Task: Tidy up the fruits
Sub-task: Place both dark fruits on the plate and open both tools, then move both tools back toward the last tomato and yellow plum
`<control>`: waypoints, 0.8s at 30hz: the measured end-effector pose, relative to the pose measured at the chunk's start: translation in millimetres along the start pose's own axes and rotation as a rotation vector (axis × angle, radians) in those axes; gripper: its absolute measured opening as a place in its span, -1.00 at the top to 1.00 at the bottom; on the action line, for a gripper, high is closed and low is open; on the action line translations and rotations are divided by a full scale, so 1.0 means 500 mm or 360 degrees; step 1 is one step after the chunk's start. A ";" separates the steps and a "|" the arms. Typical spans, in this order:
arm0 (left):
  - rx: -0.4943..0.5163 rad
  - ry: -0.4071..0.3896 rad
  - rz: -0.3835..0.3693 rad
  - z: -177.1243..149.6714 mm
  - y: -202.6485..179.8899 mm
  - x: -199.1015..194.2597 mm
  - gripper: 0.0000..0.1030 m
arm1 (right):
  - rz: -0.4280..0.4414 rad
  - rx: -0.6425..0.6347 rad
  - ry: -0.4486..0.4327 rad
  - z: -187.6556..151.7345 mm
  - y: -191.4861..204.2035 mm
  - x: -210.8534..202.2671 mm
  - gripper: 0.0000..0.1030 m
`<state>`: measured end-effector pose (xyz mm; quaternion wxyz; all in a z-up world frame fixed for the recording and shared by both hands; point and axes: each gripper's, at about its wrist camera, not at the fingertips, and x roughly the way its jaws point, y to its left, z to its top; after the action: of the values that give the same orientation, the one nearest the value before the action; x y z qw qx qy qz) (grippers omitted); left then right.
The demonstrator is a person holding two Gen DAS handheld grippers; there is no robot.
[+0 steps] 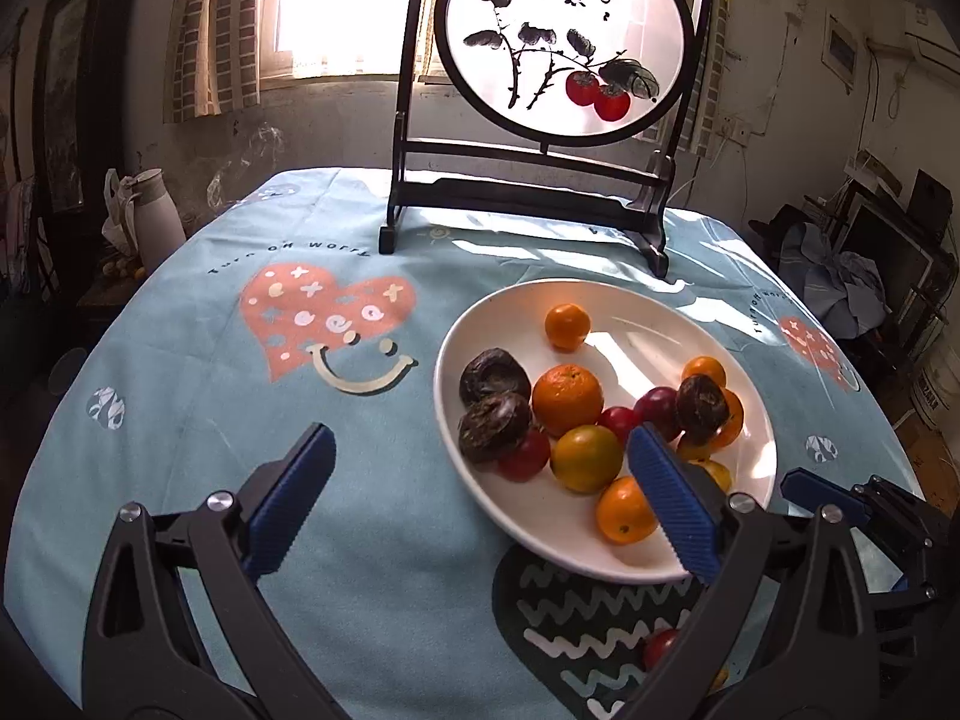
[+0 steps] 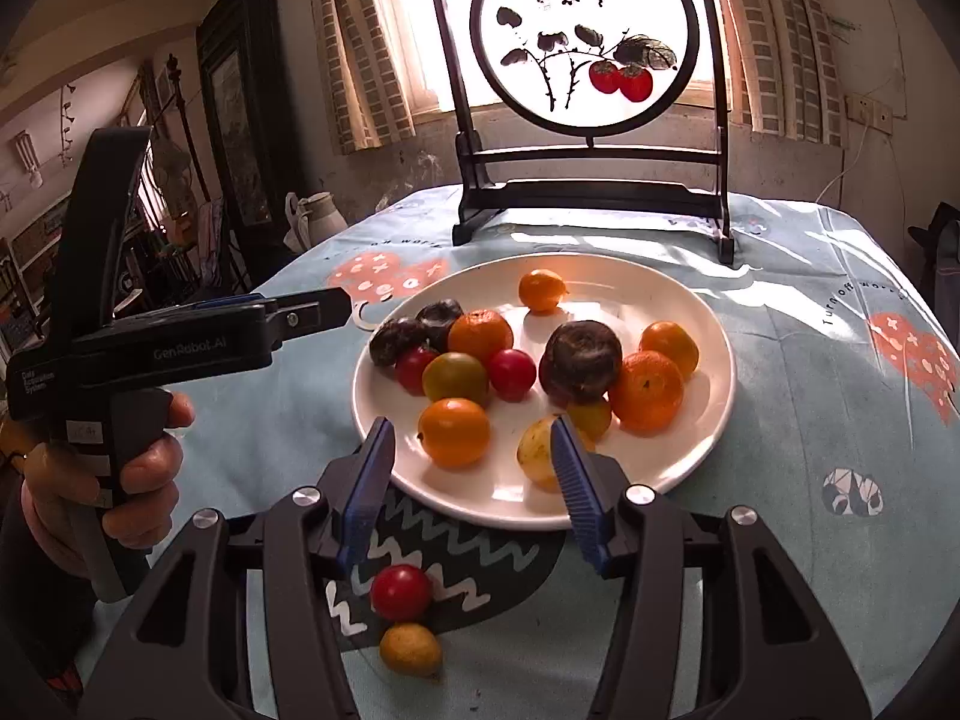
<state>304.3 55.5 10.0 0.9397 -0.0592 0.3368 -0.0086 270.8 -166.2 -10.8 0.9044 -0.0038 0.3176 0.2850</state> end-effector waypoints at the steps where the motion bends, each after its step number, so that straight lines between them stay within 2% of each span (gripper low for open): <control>1: -0.0004 0.0013 0.0018 -0.016 0.008 -0.001 -0.94 | 0.0009 -0.0028 0.0025 -0.013 0.010 -0.004 -0.07; 6: -0.0024 0.0111 0.0109 -0.071 0.035 0.005 -0.93 | 0.0042 -0.0114 0.0209 -0.074 0.045 -0.003 -0.07; 12: -0.0018 0.0132 0.0072 -0.076 0.033 0.002 -0.93 | -0.0005 -0.0166 0.0342 -0.106 0.055 0.006 -0.07; 24: 0.0123 0.0133 0.0114 -0.081 0.000 0.002 -0.94 | -0.0048 -0.0241 0.0373 -0.117 0.062 0.017 -0.07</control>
<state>279.4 50.9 -21.9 0.9261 -0.0103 0.3771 0.0096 226.8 -147.0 -57.0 0.8624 -0.1101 0.3987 0.2920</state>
